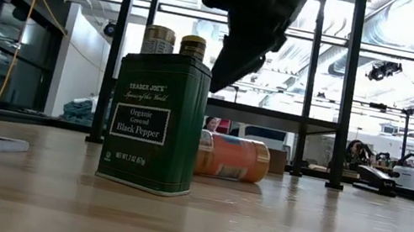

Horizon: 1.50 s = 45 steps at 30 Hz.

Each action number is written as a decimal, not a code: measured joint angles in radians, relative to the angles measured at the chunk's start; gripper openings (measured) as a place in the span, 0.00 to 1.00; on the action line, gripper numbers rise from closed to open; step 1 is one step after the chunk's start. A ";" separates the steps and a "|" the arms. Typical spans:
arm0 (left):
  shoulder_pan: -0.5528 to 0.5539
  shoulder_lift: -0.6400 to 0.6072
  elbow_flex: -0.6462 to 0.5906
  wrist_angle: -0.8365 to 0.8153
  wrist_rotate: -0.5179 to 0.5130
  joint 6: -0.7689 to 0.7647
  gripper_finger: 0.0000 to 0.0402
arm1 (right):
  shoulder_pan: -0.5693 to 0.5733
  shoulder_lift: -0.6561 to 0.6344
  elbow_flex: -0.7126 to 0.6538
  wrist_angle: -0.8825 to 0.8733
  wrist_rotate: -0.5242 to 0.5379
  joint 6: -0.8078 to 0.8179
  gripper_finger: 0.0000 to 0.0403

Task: Shelf spices
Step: Put the orange seasoning bottle on the shelf

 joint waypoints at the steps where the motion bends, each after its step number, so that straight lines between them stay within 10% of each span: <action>1: -0.003 0.000 0.000 0.000 0.001 0.000 0.56 | 0.006 0.003 -0.006 0.009 -0.003 -0.005 0.33; 14: -0.018 0.000 0.000 -0.009 0.032 -0.046 0.56 | 0.066 0.077 -0.016 0.153 0.051 -0.153 0.76; 34: -0.018 0.000 0.000 -0.009 0.032 -0.081 0.56 | 0.066 0.216 -0.016 0.098 -0.002 -0.215 0.75; 45: -0.018 0.000 0.000 -0.009 -0.010 -0.037 0.56 | 0.068 0.222 0.064 -0.082 0.072 -0.275 0.48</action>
